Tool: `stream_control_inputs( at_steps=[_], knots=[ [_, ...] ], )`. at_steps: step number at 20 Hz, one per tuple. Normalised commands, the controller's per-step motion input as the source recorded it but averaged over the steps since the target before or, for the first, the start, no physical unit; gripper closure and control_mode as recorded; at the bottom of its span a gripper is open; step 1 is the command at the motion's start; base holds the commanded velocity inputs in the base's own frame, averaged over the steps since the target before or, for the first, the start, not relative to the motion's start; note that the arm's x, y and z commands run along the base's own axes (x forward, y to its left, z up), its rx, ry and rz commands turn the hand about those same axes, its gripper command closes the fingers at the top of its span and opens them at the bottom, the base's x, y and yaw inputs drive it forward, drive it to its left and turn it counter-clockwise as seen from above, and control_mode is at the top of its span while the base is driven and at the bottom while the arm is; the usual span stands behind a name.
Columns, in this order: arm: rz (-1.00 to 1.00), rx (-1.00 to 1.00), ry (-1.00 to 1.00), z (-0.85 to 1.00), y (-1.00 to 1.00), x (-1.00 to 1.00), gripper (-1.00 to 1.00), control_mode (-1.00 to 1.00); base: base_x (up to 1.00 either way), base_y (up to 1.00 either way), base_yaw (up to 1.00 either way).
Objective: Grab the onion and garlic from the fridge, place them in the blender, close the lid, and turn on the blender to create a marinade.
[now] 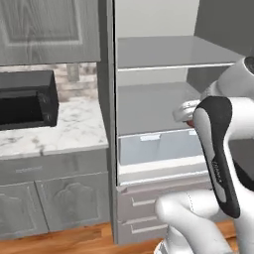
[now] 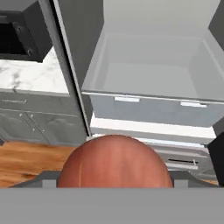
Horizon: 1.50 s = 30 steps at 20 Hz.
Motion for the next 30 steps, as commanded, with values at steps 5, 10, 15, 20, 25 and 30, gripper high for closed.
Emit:
stream_control_inputs(
  at_steps=[5, 10, 15, 20, 25, 30],
  knots=[
    [0.00, 0.00, 0.00, 0.00, 0.00, 0.00, 1.00, 1.00, -0.49, 0.65, 0.87],
    [0.00, 0.00, 0.00, 0.00, 0.00, 0.00, 1.00, 1.00, -0.25, 0.71, 0.91],
    [0.00, 0.00, 0.00, 0.00, 0.00, 0.00, 1.00, 1.00, -0.17, 0.55, 0.94],
    [0.00, 0.00, 0.00, 0.00, 0.00, 0.00, 1.00, 1.00, -0.05, 0.28, 0.99],
    [0.00, 0.00, 0.00, 0.00, 0.00, 0.00, 1.00, 1.00, -0.01, 0.21, 1.00],
    [0.00, 0.00, 0.00, 0.00, 0.00, 0.00, 1.00, 1.00, 0.00, 0.20, 1.00]
  ],
)
